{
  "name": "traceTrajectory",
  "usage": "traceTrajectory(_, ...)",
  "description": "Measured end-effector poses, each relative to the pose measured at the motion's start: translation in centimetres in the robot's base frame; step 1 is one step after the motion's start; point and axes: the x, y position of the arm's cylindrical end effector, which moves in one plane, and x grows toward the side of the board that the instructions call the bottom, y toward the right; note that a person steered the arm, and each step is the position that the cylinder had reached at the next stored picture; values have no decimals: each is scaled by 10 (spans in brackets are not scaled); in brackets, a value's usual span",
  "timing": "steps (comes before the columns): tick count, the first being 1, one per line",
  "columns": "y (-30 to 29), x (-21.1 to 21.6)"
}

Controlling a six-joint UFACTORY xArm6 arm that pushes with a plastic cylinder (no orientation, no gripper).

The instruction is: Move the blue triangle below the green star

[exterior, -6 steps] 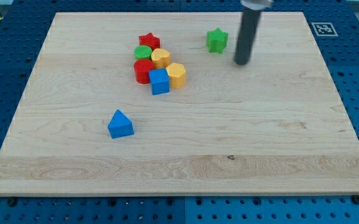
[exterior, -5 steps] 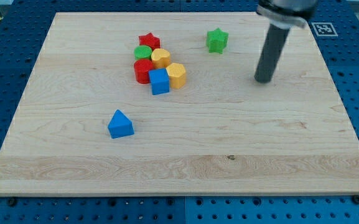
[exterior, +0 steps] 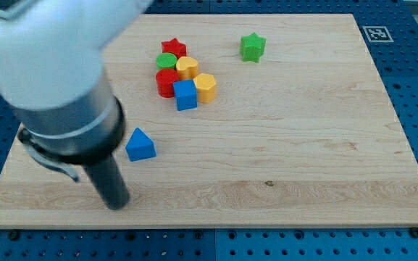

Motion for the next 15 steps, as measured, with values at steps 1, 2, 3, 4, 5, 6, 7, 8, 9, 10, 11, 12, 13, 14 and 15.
traceTrajectory(1, -9, -46)
traceTrajectory(2, 0, -76)
traceTrajectory(3, 52, -77)
traceTrajectory(4, 108, -77)
traceTrajectory(5, 133, -72)
traceTrajectory(6, 112, -55)
traceTrajectory(7, 72, -34)
traceTrajectory(8, 89, -14)
traceTrajectory(9, 134, -19)
traceTrajectory(10, 138, -40)
traceTrajectory(11, 141, -61)
traceTrajectory(12, 178, -71)
traceTrajectory(13, 212, -71)
traceTrajectory(14, 234, -78)
traceTrajectory(15, 238, -108)
